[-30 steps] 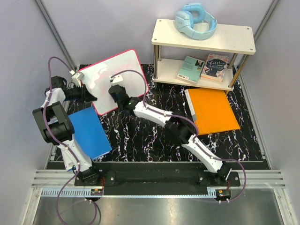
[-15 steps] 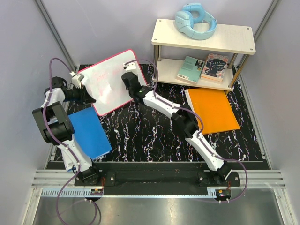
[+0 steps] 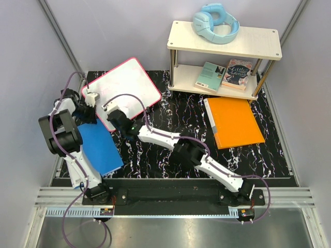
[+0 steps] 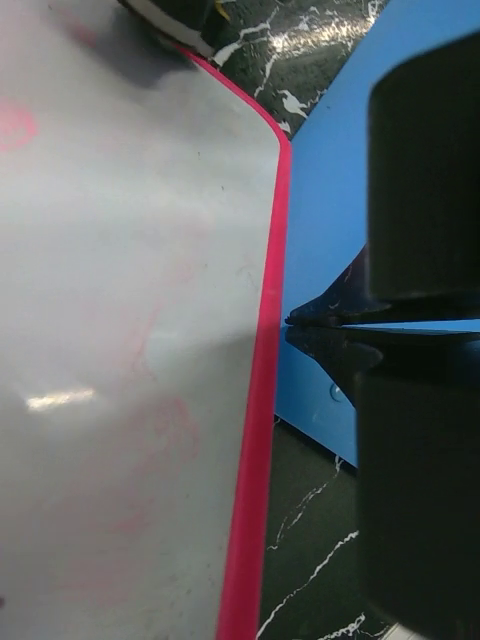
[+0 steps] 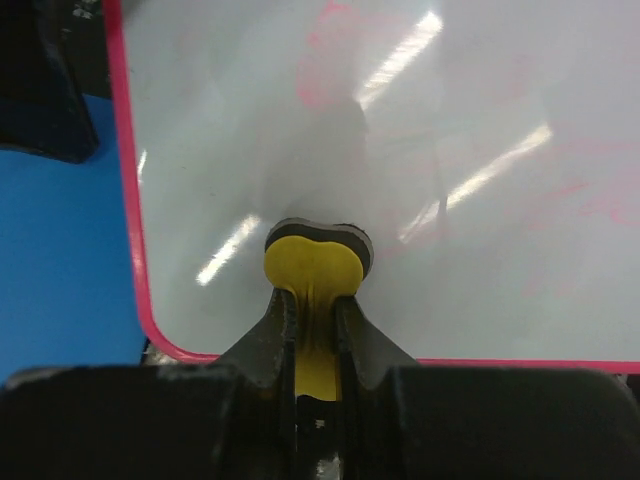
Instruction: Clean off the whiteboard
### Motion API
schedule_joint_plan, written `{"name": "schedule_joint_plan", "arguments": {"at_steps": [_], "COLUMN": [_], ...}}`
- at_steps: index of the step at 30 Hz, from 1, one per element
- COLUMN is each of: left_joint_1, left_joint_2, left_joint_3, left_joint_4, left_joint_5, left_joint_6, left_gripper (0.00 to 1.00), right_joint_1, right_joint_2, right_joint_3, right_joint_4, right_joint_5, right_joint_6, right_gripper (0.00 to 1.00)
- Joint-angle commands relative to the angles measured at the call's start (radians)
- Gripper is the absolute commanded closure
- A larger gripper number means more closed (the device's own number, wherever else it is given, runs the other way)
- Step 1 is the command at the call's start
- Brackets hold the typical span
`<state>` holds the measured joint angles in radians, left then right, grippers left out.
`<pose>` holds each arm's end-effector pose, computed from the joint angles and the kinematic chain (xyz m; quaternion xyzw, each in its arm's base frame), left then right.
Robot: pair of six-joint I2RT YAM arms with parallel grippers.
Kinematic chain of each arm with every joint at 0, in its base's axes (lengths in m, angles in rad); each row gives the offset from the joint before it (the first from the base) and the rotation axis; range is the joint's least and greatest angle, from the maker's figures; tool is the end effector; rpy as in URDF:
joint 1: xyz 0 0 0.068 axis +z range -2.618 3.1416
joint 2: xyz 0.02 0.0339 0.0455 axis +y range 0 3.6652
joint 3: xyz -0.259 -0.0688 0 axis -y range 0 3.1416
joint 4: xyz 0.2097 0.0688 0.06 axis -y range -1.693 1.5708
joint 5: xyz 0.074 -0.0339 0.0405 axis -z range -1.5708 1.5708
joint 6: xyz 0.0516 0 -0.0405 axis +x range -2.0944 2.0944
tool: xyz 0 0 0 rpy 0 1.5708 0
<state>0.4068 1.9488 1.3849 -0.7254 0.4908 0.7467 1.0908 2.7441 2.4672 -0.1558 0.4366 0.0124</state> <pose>0.3385 0.1194 0.1780 0.1960 0.9408 -0.1274 0.2452 0.2902 0.5102 0.1635 -0.3221 0.7657 0.1203 0.5436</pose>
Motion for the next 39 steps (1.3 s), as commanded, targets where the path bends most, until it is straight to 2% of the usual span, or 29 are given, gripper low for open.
{"name": "schedule_joint_plan", "arguments": {"at_steps": [1, 7, 8, 9, 10, 12, 14, 16, 17, 19, 23, 29, 36, 39], "left_joint_1": [0.001, 0.009, 0.012, 0.026, 0.033, 0.069, 0.108, 0.138, 0.167, 0.193, 0.248, 0.242, 0.176, 0.159], "left_joint_2": [-0.007, -0.047, -0.054, -0.065, -0.067, -0.074, -0.068, -0.057, -0.047, -0.039, 0.018, 0.136, 0.205, 0.237], "left_joint_3": [0.005, 0.003, 0.005, 0.008, 0.009, 0.023, 0.045, 0.069, 0.077, 0.1, 0.144, 0.259, 0.312, 0.345], "left_joint_4": [0.02, 0.02, 0.021, 0.02, 0.02, 0.023, 0.023, 0.024, 0.023, 0.024, 0.023, 0.023, 0.024, 0.066], "left_joint_5": [-0.035, 0.015, 0.041, 0.058, 0.074, 0.132, 0.191, 0.238, 0.3, 0.366, 0.628, 0.822, 0.75, 0.736], "left_joint_6": [0.034, 0.026, 0.016, 0.005, -0.006, -0.041, -0.088, -0.124, -0.156, -0.188, -0.251, -0.343, -0.352, -0.42], "left_gripper": [1.0, 1.0, 0.97, 0.91, 0.7, 0.55, 0.4, 0.34, 0.28, 0.23, 0.18, 0.17, 0.17, 0.17], "right_joint_1": [-0.101, -0.172, -0.183, -0.186, -0.187, -0.187, -0.187, -0.189, -0.187, -0.189, -0.19, -0.195, -0.2, -0.2], "right_joint_2": [-0.018, -0.089, -0.092, -0.089, -0.084, -0.067, -0.058, -0.058, -0.06, -0.06, -0.063, -0.07, -0.075, -0.077], "right_joint_3": [0.02, -0.094, -0.094, -0.091, -0.074, -0.053, -0.039, -0.036, -0.037, -0.037, -0.039, -0.045, -0.045, -0.044], "right_joint_4": [-0.019, -0.036, -0.042, -0.048, -0.069, -0.106, -0.12, -0.131, -0.131, -0.137, -0.145, -0.149, -0.148, -0.146], "right_joint_5": [0.099, 0.102, 0.099, 0.094, 0.093, 0.085, 0.071, 0.062, 0.062, 0.057, 0.056, 0.053, 0.048, 0.045], "right_joint_6": [0.018, 0.122, 0.133, 0.136, 0.135, 0.144, 0.158, 0.166, 0.172, 0.173, 0.172, 0.173, 0.17, 0.166], "right_gripper": [1.0, 1.0, 1.0, 1.0, 1.0, 1.0, 1.0, 1.0, 1.0, 1.0, 1.0, 1.0, 1.0, 1.0]}}
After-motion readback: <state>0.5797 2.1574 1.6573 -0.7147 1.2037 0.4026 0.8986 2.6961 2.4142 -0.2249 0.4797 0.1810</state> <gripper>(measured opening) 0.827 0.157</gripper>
